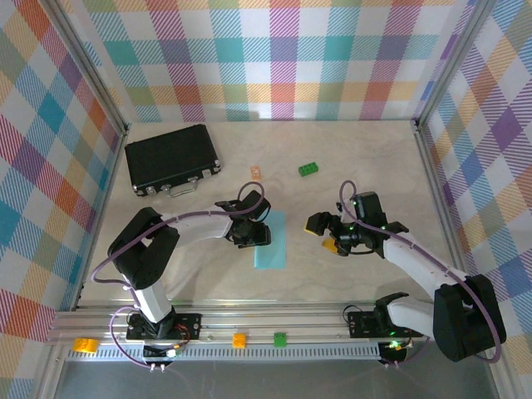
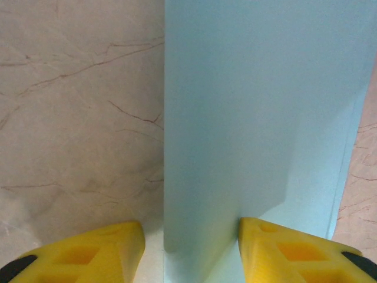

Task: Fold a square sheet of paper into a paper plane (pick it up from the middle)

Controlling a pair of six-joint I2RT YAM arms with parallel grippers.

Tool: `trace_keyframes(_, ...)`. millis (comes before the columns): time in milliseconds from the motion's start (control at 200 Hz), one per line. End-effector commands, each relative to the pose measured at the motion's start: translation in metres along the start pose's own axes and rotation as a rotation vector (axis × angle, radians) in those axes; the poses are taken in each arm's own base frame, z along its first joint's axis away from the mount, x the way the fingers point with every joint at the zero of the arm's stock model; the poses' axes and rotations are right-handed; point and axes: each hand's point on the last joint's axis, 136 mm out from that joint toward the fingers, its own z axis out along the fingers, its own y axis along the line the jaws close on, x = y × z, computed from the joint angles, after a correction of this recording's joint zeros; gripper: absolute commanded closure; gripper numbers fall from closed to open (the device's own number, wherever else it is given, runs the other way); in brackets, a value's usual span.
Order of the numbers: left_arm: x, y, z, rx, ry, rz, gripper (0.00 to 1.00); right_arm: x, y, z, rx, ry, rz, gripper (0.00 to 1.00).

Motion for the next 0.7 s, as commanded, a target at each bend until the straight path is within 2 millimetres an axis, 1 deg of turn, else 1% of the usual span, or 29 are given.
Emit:
trace_keyframes(0, 0.02, 0.032, 0.026, -0.113, 0.085, -0.027, 0.5, -0.007, 0.01, 0.0, -0.011, -0.014, -0.015, 0.02)
trace_keyframes(95, 0.02, 0.027, 0.03, -0.092, 0.098, 0.002, 0.5, -0.007, 0.009, 0.001, -0.008, -0.008, -0.01, 0.02)
trace_keyframes(330, 0.021, 0.027, 0.034, -0.095, 0.115, 0.05, 0.49, -0.005, 0.007, 0.005, -0.002, 0.004, -0.009, 0.01)
trace_keyframes(695, 0.022, 0.032, 0.039, -0.119, 0.116, 0.026, 0.48, -0.003, 0.003, 0.008, 0.008, 0.016, -0.005, 0.01)
